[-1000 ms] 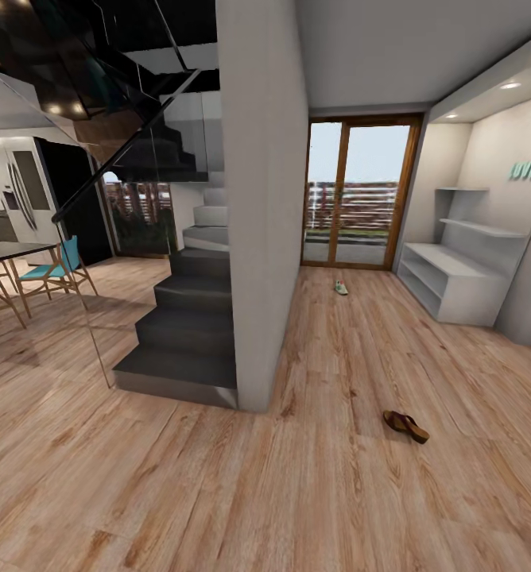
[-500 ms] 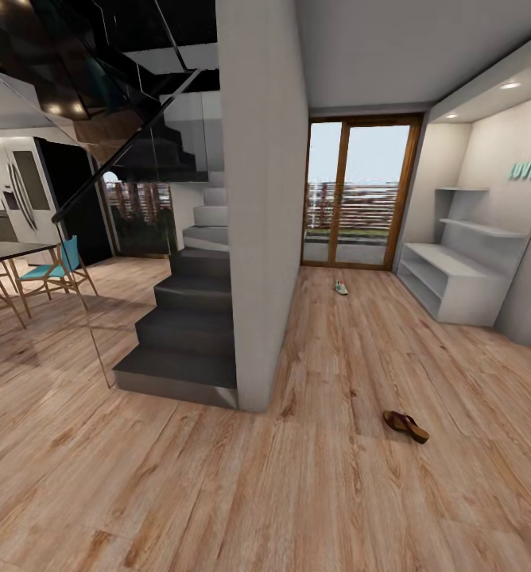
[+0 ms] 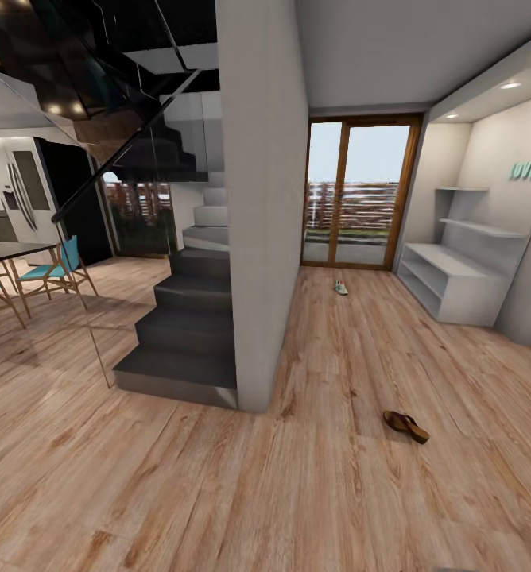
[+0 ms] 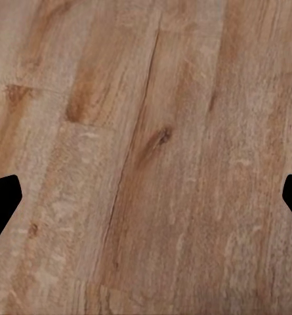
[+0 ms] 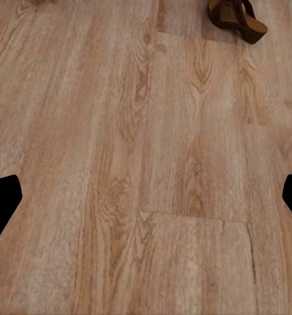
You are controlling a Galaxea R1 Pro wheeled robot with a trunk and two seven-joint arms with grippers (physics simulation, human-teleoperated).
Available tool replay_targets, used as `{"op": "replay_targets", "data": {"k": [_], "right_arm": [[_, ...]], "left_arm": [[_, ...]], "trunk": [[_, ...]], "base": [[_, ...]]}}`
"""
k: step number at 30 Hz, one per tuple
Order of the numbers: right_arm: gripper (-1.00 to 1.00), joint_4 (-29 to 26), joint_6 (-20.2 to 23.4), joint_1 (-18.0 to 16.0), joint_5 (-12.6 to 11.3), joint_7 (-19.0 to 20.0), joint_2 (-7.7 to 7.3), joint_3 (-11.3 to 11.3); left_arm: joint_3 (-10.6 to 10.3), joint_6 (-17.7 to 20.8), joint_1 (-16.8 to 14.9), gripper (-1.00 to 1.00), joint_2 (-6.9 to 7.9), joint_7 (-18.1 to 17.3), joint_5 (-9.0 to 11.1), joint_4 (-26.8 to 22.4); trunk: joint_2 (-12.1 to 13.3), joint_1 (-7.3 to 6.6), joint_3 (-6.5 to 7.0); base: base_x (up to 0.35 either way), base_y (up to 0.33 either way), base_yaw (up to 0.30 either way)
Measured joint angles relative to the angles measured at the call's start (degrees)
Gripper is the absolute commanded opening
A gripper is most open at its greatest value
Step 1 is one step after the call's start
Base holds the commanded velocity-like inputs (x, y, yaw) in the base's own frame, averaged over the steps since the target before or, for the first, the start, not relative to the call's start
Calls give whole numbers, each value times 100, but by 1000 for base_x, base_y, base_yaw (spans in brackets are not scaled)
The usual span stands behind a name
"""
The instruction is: Pick up the two gym shoes and the two sandals from the corridor floor and place them onto the hallstand (shoe rack) in the corridor, making sure they are on the rack and not on the floor. Arrange them so the two gym shoes are next to each other and the two sandals are next to each other.
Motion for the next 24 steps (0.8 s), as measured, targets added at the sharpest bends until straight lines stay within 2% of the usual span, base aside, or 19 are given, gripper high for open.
{"op": "replay_targets", "data": {"k": [9,20,24], "right_arm": [[100,376,-281,1,0,0,60,-48],[100,455,-341,0,-5,-26,77,-77],[100,463,-345,1,-8,-29,78,-89]], "left_arm": [[3,-259,19,100,17,-1,1,21],[-1,-329,22,100,6,7,2,25],[-1,-338,21,100,4,5,2,26]], "trunk": [[0,-2,0],[0,-3,0],[0,-3,0]], "base": [[150,0,0],[308,0,-3],[334,-32,-113]]}}
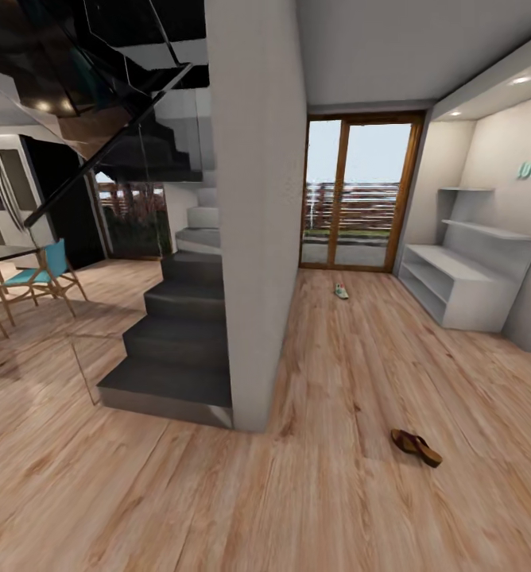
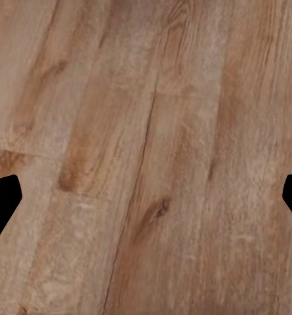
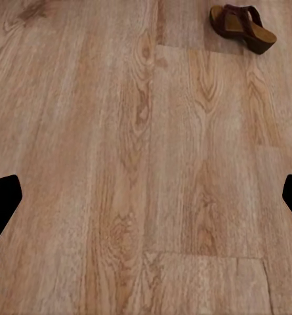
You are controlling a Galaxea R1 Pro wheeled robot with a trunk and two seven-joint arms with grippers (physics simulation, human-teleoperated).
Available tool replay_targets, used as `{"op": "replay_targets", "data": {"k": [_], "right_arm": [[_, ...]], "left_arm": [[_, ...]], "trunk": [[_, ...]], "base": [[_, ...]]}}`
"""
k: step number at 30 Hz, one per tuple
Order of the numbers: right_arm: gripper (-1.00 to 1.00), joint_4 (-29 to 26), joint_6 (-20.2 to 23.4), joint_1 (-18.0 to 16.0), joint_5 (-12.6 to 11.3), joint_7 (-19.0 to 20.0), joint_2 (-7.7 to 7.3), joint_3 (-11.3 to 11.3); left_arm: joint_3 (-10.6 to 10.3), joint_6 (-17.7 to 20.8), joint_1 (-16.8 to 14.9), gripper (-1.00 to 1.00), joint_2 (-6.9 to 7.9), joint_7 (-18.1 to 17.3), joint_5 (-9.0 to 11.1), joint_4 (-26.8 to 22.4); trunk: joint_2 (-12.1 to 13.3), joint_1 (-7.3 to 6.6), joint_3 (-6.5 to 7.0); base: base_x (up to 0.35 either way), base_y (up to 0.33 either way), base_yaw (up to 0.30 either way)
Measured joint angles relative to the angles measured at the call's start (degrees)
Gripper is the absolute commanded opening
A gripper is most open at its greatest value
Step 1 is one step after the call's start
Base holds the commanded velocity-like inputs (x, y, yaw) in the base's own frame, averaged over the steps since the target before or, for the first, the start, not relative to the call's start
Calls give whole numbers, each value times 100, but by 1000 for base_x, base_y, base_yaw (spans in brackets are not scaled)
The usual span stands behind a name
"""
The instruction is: Pick up the two gym shoes and the two sandals from the corridor floor and place them onto the hallstand (shoe rack) in the corridor, making sure they are on the rack and not on the floor. Arrange them so the two gym shoes are next to each other and the two sandals are next to each other.
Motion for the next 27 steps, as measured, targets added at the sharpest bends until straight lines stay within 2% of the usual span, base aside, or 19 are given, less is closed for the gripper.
{"op": "replay_targets", "data": {"k": [11,27], "right_arm": [[100,8,-2,1,-4,-2,1,-15],[100,34,-2,2,-5,-3,1,-17]], "left_arm": [[-10,-11,-1,100,-4,-3,0,2],[-12,-19,-2,100,-2,-3,0,2]], "trunk": [[0,0,0],[0,1,0]], "base": [[335,-104,-252],[286,-188,-292]]}}
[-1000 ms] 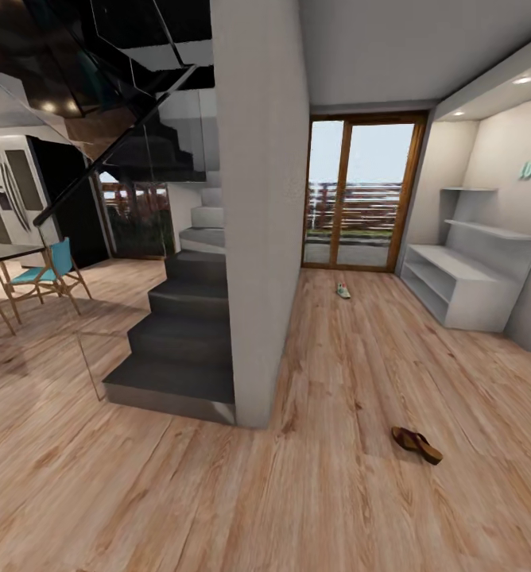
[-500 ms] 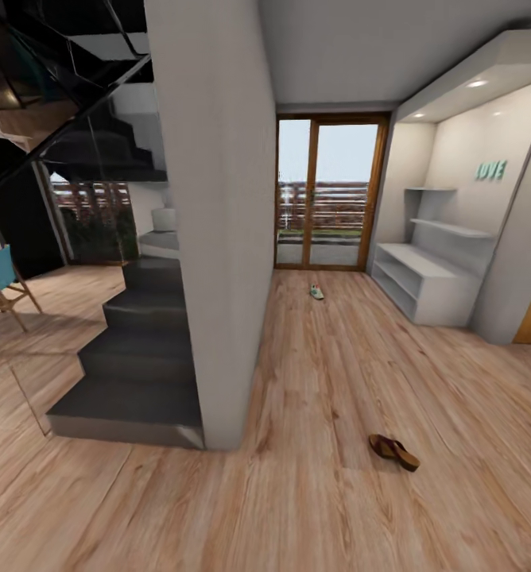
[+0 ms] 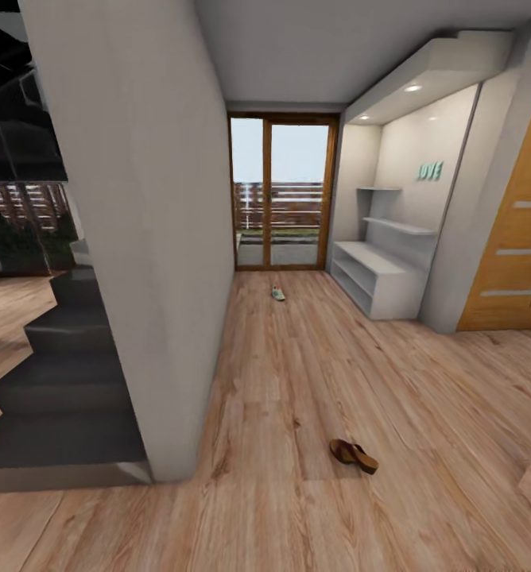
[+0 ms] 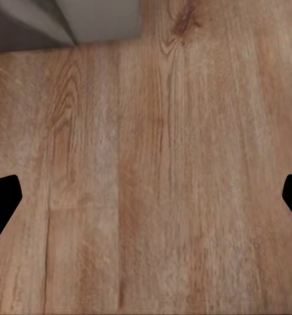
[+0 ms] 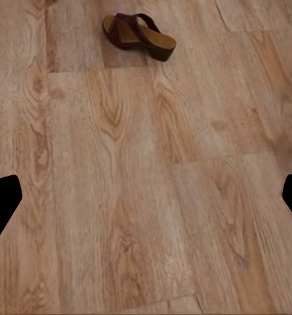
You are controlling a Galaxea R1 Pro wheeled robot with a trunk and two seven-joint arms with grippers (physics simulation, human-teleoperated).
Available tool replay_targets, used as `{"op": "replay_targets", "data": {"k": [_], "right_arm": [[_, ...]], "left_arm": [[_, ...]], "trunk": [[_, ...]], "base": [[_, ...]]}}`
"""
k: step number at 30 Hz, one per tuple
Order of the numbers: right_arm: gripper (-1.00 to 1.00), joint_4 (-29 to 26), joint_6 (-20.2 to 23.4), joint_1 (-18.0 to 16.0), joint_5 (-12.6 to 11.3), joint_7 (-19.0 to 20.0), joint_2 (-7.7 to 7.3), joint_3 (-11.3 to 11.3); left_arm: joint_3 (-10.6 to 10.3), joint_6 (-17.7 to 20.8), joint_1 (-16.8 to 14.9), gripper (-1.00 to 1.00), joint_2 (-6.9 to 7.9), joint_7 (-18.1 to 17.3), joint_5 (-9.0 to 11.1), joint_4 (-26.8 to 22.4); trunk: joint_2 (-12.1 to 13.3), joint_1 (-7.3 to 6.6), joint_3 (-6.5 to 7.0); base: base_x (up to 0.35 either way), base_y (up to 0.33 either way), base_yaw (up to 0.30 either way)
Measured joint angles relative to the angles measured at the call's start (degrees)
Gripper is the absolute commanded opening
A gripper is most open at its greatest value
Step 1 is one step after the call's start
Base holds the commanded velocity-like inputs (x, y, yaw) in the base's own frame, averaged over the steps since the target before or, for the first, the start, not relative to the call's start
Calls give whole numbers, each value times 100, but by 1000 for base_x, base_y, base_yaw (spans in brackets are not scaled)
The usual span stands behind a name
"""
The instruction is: Pick up the two gym shoes and the two sandals from the corridor floor and place them onto the hallstand (shoe rack) in the corridor, making sure they are on the rack and not on the floor. Arrange them so the two gym shoes are next to each other and the two sandals are next to each other.
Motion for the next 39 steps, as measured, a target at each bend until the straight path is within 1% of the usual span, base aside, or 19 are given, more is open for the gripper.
{"op": "replay_targets", "data": {"k": [5,13,21,32,39], "right_arm": [[100,7,-1,0,0,0,4,1],[100,15,-1,0,0,0,8,1],[100,15,0,0,0,0,9,7],[100,21,0,0,0,0,9,8],[100,24,3,-2,0,3,9,10]], "left_arm": [[11,-5,1,100,6,6,0,-1],[16,-12,1,100,9,8,0,0],[16,-14,-6,100,9,8,0,6],[16,-14,-7,100,8,8,0,25],[16,-13,-6,100,10,8,2,25]], "trunk": [[0,2,0],[0,0,0],[0,-1,0],[0,-1,0],[0,-1,0]], "base": [[157,-113,-296],[138,-23,-296],[304,-27,-296],[317,-150,-295],[313,-170,-126]]}}
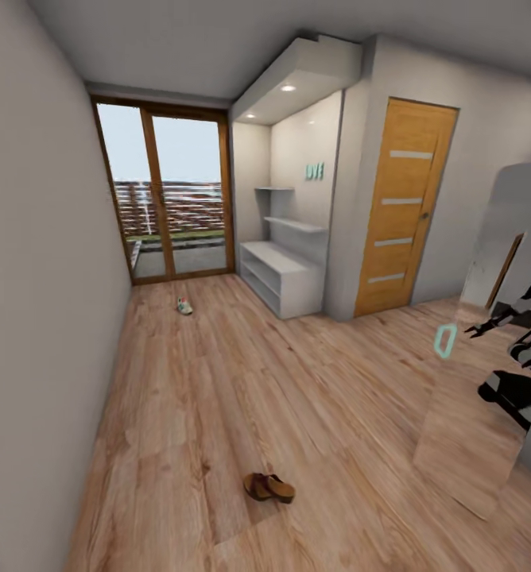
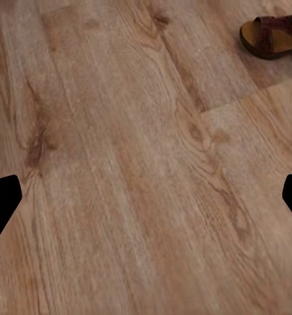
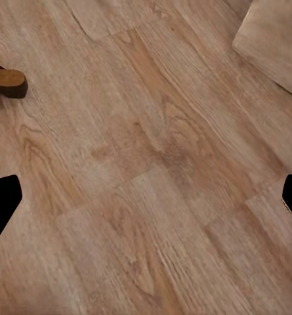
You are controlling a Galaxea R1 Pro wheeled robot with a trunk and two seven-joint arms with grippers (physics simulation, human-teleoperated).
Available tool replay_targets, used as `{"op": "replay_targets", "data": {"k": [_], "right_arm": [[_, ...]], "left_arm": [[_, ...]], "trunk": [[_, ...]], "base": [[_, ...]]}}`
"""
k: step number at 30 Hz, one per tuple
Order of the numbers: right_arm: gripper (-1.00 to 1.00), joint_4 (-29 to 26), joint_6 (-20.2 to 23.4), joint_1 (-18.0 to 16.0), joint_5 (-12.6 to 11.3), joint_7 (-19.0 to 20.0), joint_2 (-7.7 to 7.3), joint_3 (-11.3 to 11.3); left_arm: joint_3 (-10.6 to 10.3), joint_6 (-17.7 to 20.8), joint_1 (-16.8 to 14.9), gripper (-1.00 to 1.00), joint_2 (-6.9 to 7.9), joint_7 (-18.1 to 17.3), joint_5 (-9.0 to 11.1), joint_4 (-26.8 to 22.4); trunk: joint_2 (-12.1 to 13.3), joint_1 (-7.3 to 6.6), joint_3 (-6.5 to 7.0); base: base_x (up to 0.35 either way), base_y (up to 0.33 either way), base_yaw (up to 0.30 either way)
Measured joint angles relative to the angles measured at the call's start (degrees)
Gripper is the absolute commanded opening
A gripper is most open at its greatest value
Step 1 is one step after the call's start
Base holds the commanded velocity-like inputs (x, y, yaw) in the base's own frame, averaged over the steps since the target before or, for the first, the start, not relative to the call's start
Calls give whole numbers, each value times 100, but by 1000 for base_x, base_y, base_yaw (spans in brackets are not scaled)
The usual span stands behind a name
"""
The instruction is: Pick up the two gym shoes and the two sandals from the corridor floor and place them onto the hallstand (shoe rack) in the corridor, making sure they are on the rack and not on the floor. Arrange them so the two gym shoes are next to each other and the two sandals are next to each other.
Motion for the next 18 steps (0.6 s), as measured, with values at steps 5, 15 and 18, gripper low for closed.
{"op": "replay_targets", "data": {"k": [5,15,18], "right_arm": [[100,-5,-2,0,5,19,0,11],[100,-9,-3,0,23,42,0,29],[100,-13,-7,1,23,40,0,29]], "left_arm": [[0,0,0,100,1,-5,7,6],[-1,-8,0,100,-1,-8,6,11],[0,-8,0,100,0,-8,6,14]], "trunk": [[0,0,0],[0,0,0],[0,0,0]], "base": [[312,-172,-30],[299,-190,-5],[286,-205,0]]}}
